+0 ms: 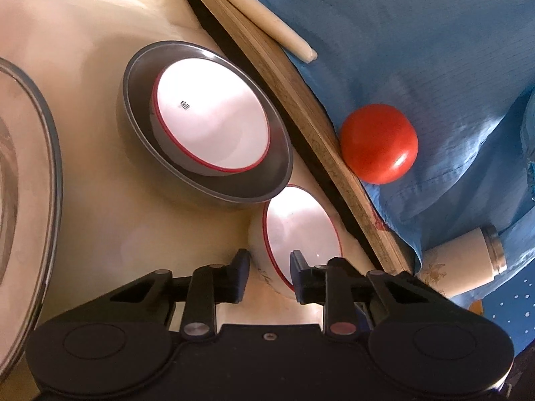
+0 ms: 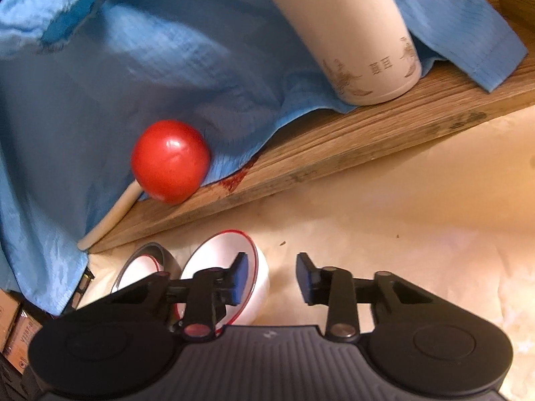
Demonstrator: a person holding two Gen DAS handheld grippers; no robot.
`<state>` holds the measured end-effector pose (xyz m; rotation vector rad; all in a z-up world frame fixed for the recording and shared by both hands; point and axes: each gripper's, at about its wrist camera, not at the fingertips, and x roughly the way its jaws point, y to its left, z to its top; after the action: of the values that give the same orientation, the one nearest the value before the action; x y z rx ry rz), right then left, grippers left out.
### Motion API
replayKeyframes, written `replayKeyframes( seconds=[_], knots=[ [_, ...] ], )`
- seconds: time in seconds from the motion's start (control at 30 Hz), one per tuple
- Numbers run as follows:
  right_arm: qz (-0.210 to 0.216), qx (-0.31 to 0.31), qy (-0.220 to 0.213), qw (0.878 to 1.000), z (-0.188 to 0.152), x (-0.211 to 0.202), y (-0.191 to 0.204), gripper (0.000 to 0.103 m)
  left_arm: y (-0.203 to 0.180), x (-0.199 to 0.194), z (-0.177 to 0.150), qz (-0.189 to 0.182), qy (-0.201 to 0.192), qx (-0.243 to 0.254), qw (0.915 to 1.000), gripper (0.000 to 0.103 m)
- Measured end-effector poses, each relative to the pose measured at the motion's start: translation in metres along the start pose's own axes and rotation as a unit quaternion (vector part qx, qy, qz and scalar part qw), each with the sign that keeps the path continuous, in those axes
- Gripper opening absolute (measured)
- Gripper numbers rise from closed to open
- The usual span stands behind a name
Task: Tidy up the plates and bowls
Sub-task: 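Close both grippers on the rim of the smaller white bowl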
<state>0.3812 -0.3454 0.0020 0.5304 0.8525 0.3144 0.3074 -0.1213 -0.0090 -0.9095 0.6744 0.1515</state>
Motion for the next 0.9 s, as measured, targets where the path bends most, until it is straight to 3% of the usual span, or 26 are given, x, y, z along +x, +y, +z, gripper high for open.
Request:
replayKeyframes(
  seconds=[0.33, 0.9],
  knots=[
    [0.016, 0.001, 0.011, 1.000, -0.005, 0.010, 0.004, 0.017, 0.008, 0.000, 0.000, -0.017, -0.005, -0.018, 0.9997, 0.025],
    [-0.024, -0.032, -0.001, 0.999, -0.004, -0.009, 0.014, 0.011, 0.003, -0.004, -0.012, -0.035, 0.020, -0.005, 0.9992, 0.020]
  ],
)
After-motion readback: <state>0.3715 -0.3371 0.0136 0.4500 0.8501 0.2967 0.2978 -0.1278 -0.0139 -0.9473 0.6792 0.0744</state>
